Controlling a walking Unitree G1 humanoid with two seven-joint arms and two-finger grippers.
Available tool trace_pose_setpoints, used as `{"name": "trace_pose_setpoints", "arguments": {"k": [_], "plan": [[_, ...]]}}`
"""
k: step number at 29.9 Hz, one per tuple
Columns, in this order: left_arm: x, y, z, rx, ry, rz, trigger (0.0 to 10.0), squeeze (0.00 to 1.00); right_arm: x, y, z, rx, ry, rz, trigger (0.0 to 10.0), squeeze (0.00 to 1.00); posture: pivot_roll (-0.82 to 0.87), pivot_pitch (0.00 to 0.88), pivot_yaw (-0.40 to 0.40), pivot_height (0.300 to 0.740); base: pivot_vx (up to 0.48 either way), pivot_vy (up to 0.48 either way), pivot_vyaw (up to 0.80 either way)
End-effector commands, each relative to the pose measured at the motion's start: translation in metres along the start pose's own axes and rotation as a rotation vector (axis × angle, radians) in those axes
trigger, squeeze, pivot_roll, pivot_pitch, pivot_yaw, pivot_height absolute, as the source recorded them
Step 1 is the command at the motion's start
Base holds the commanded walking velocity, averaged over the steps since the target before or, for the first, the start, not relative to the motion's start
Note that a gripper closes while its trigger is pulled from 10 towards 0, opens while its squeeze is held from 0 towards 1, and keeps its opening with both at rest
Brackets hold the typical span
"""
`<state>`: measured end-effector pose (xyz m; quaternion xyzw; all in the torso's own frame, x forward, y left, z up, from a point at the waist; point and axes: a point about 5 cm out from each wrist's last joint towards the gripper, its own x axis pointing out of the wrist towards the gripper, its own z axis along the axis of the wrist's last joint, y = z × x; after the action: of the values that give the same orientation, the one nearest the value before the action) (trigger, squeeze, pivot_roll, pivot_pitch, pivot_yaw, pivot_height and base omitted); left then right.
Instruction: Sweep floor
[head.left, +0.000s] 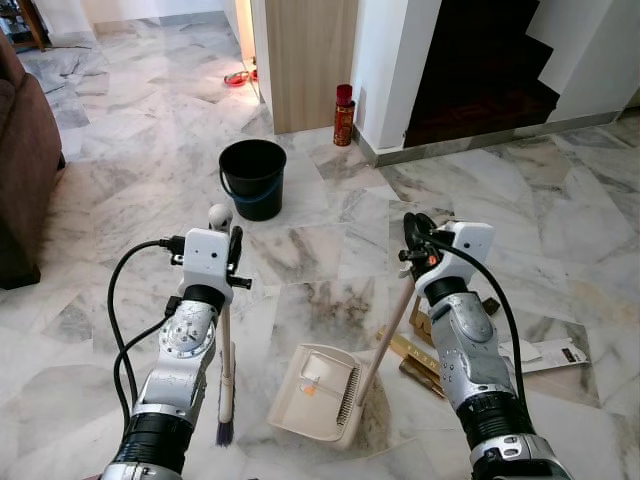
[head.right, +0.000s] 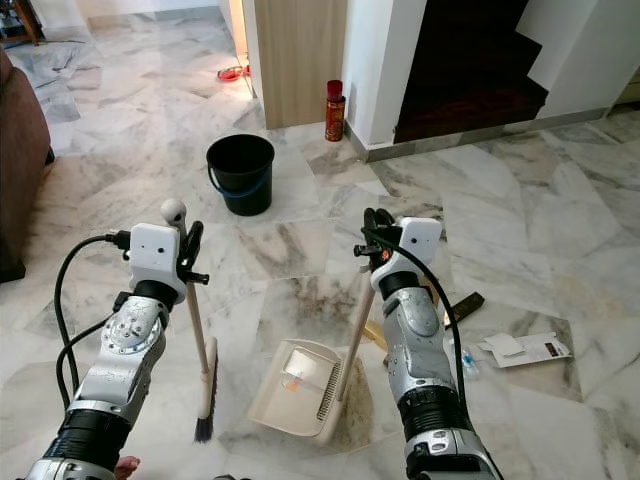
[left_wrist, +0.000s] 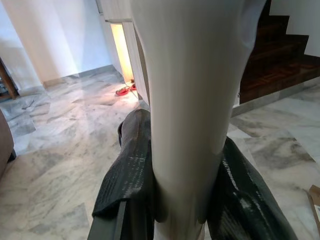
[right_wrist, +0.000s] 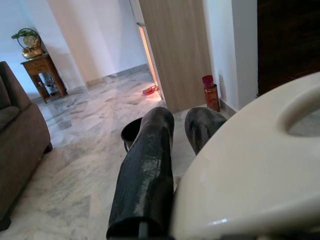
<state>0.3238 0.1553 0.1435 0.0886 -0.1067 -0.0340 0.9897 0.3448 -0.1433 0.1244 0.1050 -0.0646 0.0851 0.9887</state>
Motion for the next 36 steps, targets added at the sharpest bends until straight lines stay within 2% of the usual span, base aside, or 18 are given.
{"name": "trace_pose_setpoints", "arguments": {"k": [1, 19, 30, 36], "plan": [[0.0051, 0.0004, 0.0091, 0.007, -0.05, -0.008, 10.0, 0.0, 0.0021, 0.0031, 0.0118, -0.007, -0.064, 0.016, 10.0, 0.0, 0.01, 0.0, -0.006, 0.74, 0.0, 0.0, 0.0], [0.0058, -0.0004, 0.0093, 0.008, -0.054, -0.015, 10.0, 0.0, 0.0019, 0.0035, 0.0124, -0.008, -0.067, 0.018, 10.0, 0.0, 0.01, 0.0, -0.005, 0.74, 0.0, 0.0, 0.0], [0.0061, 0.0027, 0.0101, 0.009, -0.051, -0.007, 10.0, 0.0, 0.0034, 0.0028, 0.0144, -0.01, -0.068, 0.017, 10.0, 0.0, 0.02, 0.033, -0.007, 0.74, 0.0, 0.0, 0.0], [0.0067, 0.0035, 0.0104, 0.011, -0.049, -0.003, 10.0, 0.0, 0.0029, 0.0037, 0.0154, -0.042, -0.072, 0.031, 10.0, 0.0, 0.02, 0.046, -0.008, 0.74, 0.283, 0.0, 0.0]]}}
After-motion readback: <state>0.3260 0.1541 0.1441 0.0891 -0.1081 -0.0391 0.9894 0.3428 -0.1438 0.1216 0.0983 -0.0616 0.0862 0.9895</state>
